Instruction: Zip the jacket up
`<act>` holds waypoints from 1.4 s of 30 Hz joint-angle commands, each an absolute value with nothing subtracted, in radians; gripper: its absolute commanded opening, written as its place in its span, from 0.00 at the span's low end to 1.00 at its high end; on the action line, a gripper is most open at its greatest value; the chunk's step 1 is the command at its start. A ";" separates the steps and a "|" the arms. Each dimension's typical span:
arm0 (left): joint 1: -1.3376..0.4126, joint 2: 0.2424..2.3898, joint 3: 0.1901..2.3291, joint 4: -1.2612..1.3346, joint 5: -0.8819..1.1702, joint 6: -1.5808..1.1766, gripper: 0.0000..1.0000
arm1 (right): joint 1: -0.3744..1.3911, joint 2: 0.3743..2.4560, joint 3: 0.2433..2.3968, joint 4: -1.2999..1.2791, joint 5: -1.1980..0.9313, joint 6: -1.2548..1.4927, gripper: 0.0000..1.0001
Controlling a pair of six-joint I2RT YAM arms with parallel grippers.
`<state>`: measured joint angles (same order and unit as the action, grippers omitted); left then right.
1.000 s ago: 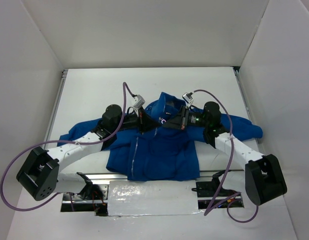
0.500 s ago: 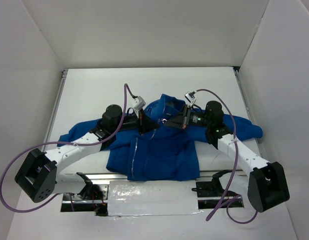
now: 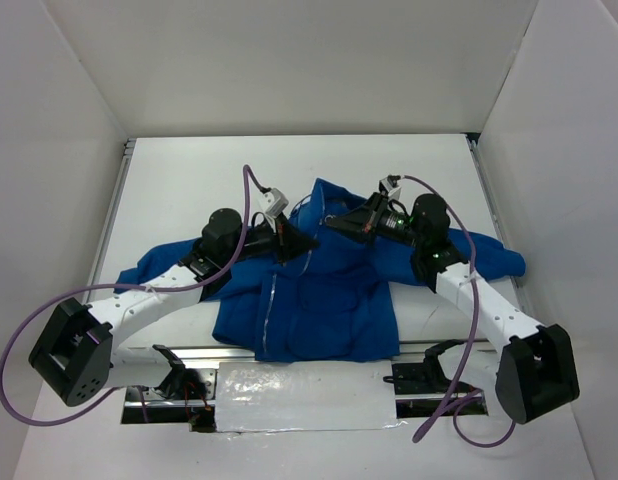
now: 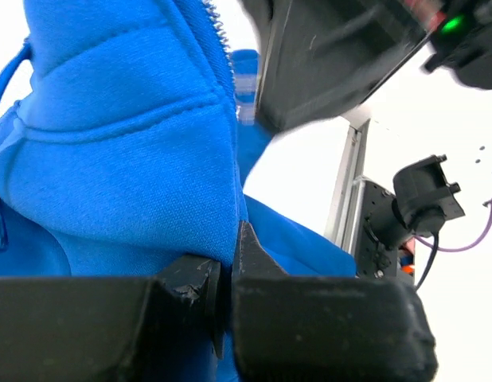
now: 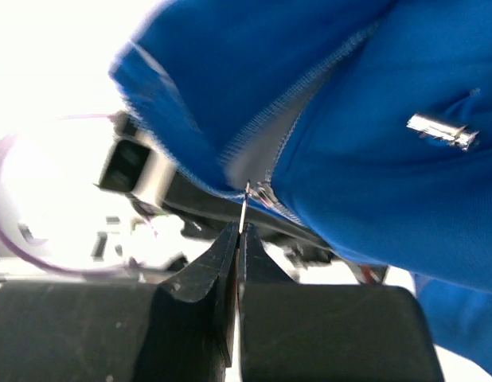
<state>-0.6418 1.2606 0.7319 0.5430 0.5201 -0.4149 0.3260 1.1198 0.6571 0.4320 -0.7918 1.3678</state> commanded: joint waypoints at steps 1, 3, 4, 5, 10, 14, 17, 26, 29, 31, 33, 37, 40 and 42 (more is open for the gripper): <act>-0.646 1.236 0.716 0.482 0.549 -0.370 0.00 | 0.308 1.033 0.808 0.470 -0.542 1.463 0.00; -0.647 1.232 0.719 0.454 0.520 -0.353 0.00 | 0.310 0.999 0.816 0.448 -0.493 1.479 0.00; -0.646 1.229 0.718 0.440 0.490 -0.348 0.00 | 0.308 0.952 0.812 0.445 -0.476 1.483 0.00; -0.646 1.224 0.718 0.424 0.482 -0.344 0.00 | 0.307 0.927 0.805 0.433 -0.457 1.486 0.00; -0.647 1.213 0.706 0.440 0.500 -0.345 0.00 | 0.307 0.919 0.913 0.295 -0.379 1.365 0.00; -0.647 1.213 0.693 0.453 0.500 -0.357 0.00 | 0.278 1.049 1.081 0.267 -0.400 1.269 0.00; -0.649 1.213 0.686 0.457 0.457 -0.368 0.00 | 0.235 1.176 1.248 0.201 -0.397 1.201 0.00; -0.614 1.344 1.002 0.261 0.160 -0.364 0.00 | 0.202 1.566 1.898 -0.036 -0.547 1.013 0.00; -0.551 1.475 1.208 0.163 0.182 -0.356 0.00 | 0.201 1.687 2.093 -0.145 -0.548 0.950 0.00; -0.505 1.601 1.335 0.103 0.184 -0.351 0.05 | 0.204 1.750 2.138 -0.166 -0.554 0.928 0.00; -0.474 1.686 1.394 0.084 0.251 -0.356 0.06 | 0.204 1.779 2.109 -0.121 -0.583 0.928 0.00; -0.407 1.862 1.379 0.164 0.368 -0.425 0.15 | 0.206 1.854 1.946 -0.009 -0.592 0.893 0.00; -0.391 1.916 1.315 0.251 0.393 -0.468 0.31 | 0.207 1.923 1.950 -0.003 -0.575 0.839 0.00; -0.385 1.946 1.289 0.270 0.388 -0.483 0.36 | 0.209 2.003 1.988 -0.009 -0.569 0.810 0.00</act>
